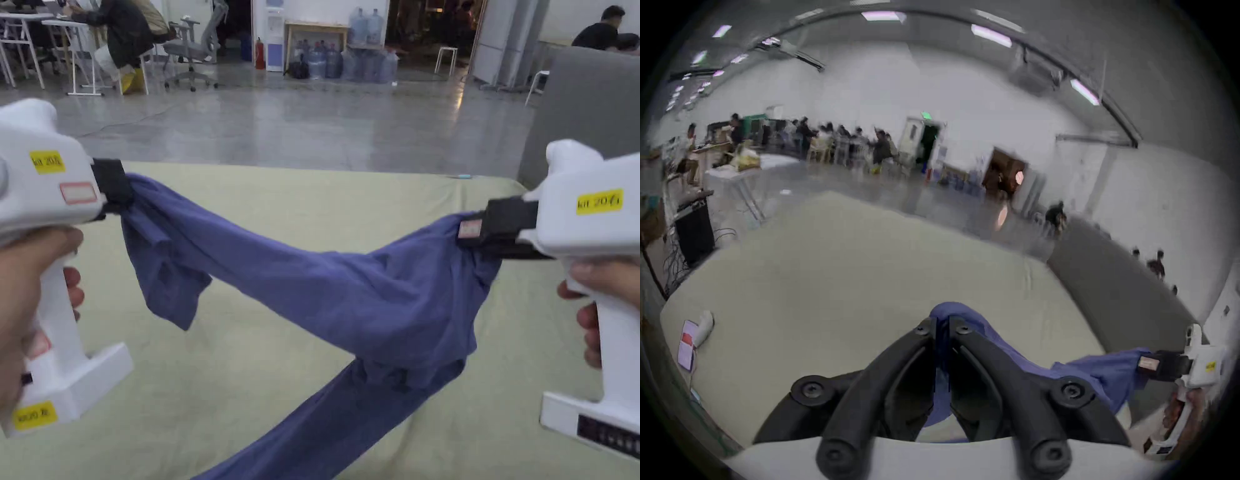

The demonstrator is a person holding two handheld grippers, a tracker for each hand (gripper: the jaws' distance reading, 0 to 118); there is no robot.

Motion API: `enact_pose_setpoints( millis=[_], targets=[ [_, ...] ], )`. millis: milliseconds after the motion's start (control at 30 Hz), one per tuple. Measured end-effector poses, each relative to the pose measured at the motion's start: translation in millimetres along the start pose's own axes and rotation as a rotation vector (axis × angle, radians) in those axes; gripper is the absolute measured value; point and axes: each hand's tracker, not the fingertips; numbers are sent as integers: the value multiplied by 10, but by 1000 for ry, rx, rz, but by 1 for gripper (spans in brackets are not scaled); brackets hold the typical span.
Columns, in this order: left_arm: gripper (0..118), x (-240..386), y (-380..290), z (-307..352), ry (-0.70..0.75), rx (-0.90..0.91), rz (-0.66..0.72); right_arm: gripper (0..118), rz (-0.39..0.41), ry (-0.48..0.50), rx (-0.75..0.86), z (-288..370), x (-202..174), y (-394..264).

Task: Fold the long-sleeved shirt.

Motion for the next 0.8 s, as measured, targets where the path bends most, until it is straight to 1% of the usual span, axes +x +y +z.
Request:
enact_pose_setpoints(
  millis=[67, 100, 133, 167, 267, 300, 400, 467, 567, 633, 733, 800],
  targets=[
    [0, 51, 423, -42, 29, 35, -15, 3, 84, -55, 50, 27, -184, 456],
    [0, 91, 643, -90, 25, 31, -25, 3, 97, -67, 63, 85, -348, 657],
    [0, 85, 873, -170, 28, 49, -45, 3, 87, -60, 70, 91, -429, 887],
    [0, 112, 1023, -203, 38, 62, -52, 3, 92, -65, 82, 95, -489, 1051],
    [0, 228, 1461, -305, 59, 95, -57, 2, 178, -164, 115, 26, -688, 1583],
    [0, 268, 1587, -349, 62, 105, -54, 3, 175, -197, 117, -2, -718, 1750],
    [0, 295, 1923, -537, 66, 114, -55, 2, 143, -238, 142, -69, -759, 2105],
    [0, 305, 2038, -625, 35, 105, -33, 3, 150, -253, 153, -107, -783, 2241],
    [0, 289, 2082, -784, 26, 94, -24, 3, 159, -268, 171, -217, -767, 2278],
    [0, 260, 1978, -897, 33, 69, -39, 2, 155, -260, 153, -424, -646, 2239],
    [0, 84, 1641, -1163, 70, -28, -73, 2, 152, -271, 40, -810, -447, 1871],
    [0, -96, 1245, -1351, 98, -129, -85, 3, 151, -284, -51, -1113, -263, 1423]
  ],
)
